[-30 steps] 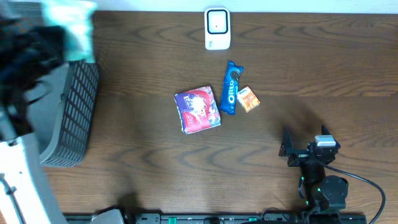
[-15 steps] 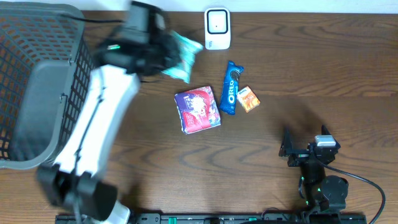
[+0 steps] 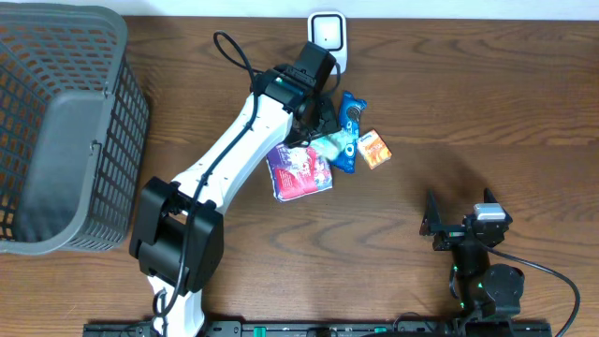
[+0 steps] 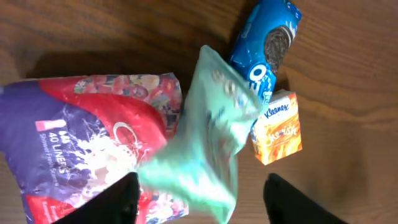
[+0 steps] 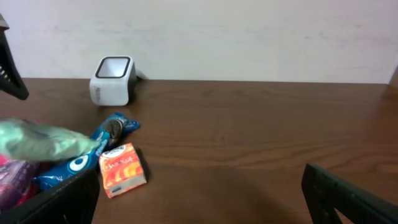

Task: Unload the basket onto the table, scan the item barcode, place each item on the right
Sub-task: 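Carry the green wipes pack to the table centre and release it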

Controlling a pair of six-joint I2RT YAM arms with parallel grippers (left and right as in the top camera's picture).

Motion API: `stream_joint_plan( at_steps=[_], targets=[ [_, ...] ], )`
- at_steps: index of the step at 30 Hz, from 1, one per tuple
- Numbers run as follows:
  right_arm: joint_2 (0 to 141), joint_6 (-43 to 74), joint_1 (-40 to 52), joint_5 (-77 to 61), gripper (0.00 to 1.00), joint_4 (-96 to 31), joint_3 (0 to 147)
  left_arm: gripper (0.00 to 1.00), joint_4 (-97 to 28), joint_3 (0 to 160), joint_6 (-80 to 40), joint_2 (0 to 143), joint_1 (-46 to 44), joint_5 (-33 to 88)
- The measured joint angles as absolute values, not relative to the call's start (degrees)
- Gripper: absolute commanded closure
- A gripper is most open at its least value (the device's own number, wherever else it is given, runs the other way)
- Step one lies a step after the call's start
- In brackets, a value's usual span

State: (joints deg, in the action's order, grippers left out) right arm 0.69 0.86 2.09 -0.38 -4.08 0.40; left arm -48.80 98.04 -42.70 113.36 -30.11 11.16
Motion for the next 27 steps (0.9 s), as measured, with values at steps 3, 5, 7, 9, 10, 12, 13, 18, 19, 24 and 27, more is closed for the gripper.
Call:
stream_joint_plan(
  at_steps=[3, 5, 7, 9, 10, 12, 13, 18, 19, 24, 27],
  targets=[
    [0.69, 0.86, 2.09, -0.38, 0.01, -4.08, 0.40, 0.32, -49.32, 98.04, -41.28, 112.86, -28.99, 11.18],
    [0.69, 0.86, 2.09, -0.38, 0.01, -4.08, 0.40, 0.31, -50.15, 98.04, -40.14, 111.57, -27.62, 11.20],
    [0.69, 0.86, 2.09, -0.38, 0.01, -4.08, 0.40, 0.31, -51.05, 98.04, -38.65, 108.86, -25.41, 11.18],
    [0.69, 0.86, 2.09, -0.38, 0.01, -4.08, 0.40, 0.31, -52.18, 98.04, -36.86, 104.66, -22.48, 11.18],
    [0.69, 0.86, 2.09, -0.38, 0.01, -4.08, 0.40, 0.31, -52.82, 98.04, -35.88, 102.17, -20.80, 11.09],
    [0.69, 0.86, 2.09, -0.38, 0.01, -4.08, 0.40, 0.31, -53.95, 98.04, -34.24, 96.82, -17.21, 10.55],
    [0.69, 0.86, 2.09, -0.38, 0.01, -4.08, 0.40, 0.31, -54.68, 98.06, -33.54, 93.97, -14.85, 10.07],
    [0.69, 0.86, 2.09, -0.38, 0.01, -4.08, 0.40, 0.30, -61.52, 98.17, -31.62, 81.60, -0.93, 6.87],
    [0.69, 0.84, 2.09, -0.38, 0.01, -4.08, 0.40, 0.30, -62.81, 98.19, -31.46, 80.12, 1.69, 6.42],
    [0.69, 0.86, 2.09, -0.38, 0.01, -4.08, 0.40, 0.16, -66.28, 98.19, -29.98, 75.33, 13.04, 5.43],
    [0.69, 0.86, 2.09, -0.38, 0.01, -4.05, 0.40, 0.00, -66.57, 98.19, -28.42, 74.43, 18.72, 5.37]
  ],
)
